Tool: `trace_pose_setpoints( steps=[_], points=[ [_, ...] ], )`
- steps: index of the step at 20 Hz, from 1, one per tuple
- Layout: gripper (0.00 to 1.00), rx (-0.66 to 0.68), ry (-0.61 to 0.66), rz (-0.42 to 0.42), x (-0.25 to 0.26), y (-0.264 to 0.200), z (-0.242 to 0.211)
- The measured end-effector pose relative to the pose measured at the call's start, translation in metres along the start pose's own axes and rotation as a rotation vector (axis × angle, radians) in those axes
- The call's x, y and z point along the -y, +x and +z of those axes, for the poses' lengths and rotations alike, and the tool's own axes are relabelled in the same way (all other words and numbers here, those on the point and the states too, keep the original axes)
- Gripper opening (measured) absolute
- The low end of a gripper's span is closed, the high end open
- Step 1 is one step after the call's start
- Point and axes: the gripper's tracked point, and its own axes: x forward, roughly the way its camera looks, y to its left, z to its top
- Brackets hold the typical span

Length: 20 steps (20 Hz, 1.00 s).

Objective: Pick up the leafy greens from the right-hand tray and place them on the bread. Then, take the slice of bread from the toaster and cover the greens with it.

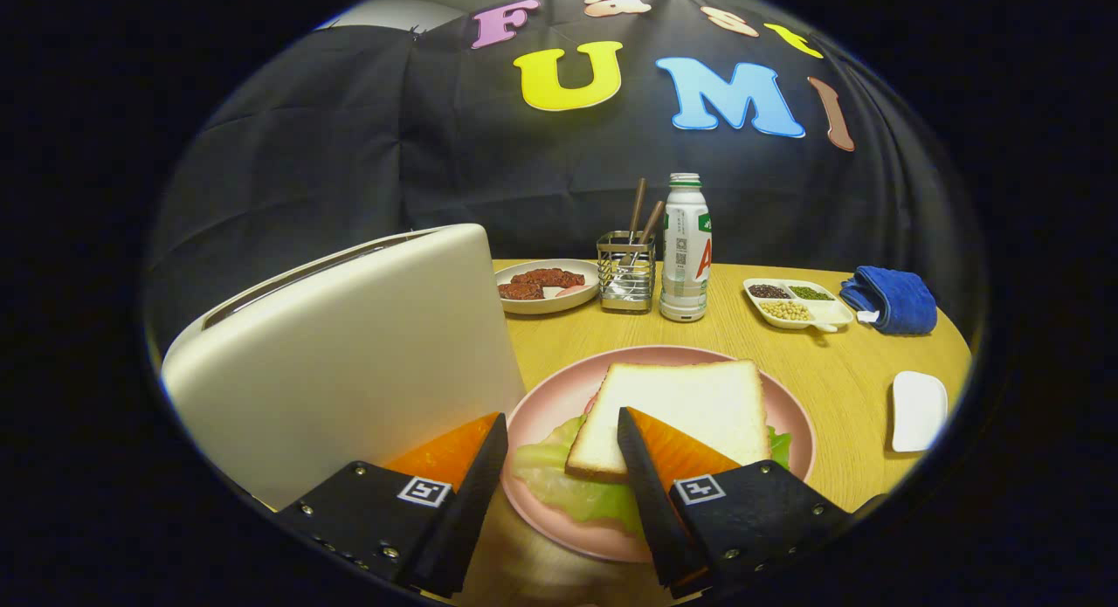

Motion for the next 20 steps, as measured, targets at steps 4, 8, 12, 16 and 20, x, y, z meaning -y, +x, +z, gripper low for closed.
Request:
trace_pose_setpoints(
  steps=[4,8,12,16,20],
  points=[
    [0.80,-0.002,0.016,0.007,0.000,-0.002,0.003],
    [0.89,0.006,0.008,-0.017,0.008,-0.006,0.007],
    [0.97,0.031,0.007,-0.027,0.013,-0.011,0.017],
    [0.97,0.081,0.000,-0.058,0.025,-0.018,0.034],
    [0.97,0.110,-0.005,-0.075,0.038,-0.025,0.045]
  ],
)
